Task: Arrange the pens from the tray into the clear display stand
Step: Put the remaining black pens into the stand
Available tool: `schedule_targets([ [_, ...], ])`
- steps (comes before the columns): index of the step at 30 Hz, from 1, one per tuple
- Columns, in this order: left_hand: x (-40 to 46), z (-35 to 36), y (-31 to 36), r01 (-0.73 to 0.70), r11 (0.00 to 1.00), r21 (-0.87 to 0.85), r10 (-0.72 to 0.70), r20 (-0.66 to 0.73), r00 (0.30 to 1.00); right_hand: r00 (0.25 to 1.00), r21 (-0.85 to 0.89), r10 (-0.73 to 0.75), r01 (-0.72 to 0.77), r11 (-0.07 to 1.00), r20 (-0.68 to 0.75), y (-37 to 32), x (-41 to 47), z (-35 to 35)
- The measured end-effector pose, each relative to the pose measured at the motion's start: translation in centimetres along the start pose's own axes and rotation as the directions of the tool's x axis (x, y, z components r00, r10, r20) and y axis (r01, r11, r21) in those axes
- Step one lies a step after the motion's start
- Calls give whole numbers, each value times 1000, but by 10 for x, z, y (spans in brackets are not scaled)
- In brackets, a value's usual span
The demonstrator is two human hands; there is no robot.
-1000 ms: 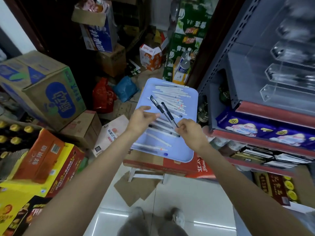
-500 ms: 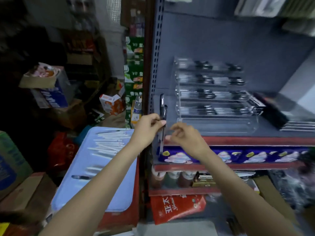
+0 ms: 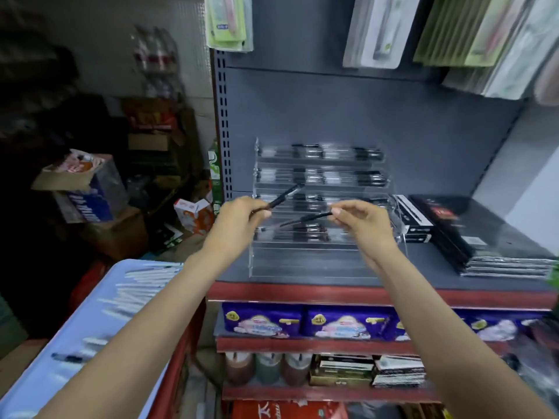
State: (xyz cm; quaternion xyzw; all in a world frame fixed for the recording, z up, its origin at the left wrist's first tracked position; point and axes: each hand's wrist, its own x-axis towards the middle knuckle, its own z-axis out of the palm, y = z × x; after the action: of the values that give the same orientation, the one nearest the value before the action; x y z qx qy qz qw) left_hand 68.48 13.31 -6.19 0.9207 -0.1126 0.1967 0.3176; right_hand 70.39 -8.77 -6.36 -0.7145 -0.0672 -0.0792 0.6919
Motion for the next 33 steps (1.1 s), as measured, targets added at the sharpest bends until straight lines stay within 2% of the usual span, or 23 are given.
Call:
schedule_targets([
  [4, 8, 1, -4, 29, 998, 51, -28, -23, 999, 999, 49, 34, -32, 998, -27, 10, 23, -15],
  [11, 14, 5, -4, 74, 995, 68, -74, -3, 997, 994, -83, 98, -94, 992, 56, 30, 39, -9],
  [18, 15, 12, -13, 110, 989, 100, -111, 8, 994, 985, -9, 148, -148, 989, 86, 39, 52, -20],
  [22, 16, 14, -10, 99, 991, 89, -101, 22, 995, 976, -130, 167, -150, 980, 136, 42, 56, -15],
  [27, 19, 11, -7, 86, 993, 80, -87, 5, 996, 977, -319, 128, -67, 945, 172, 38, 60, -17],
  [33, 19, 12, -10, 89, 992, 89, -91, 21, 996, 973, -377, 122, -39, 925, 197, 34, 57, -26],
])
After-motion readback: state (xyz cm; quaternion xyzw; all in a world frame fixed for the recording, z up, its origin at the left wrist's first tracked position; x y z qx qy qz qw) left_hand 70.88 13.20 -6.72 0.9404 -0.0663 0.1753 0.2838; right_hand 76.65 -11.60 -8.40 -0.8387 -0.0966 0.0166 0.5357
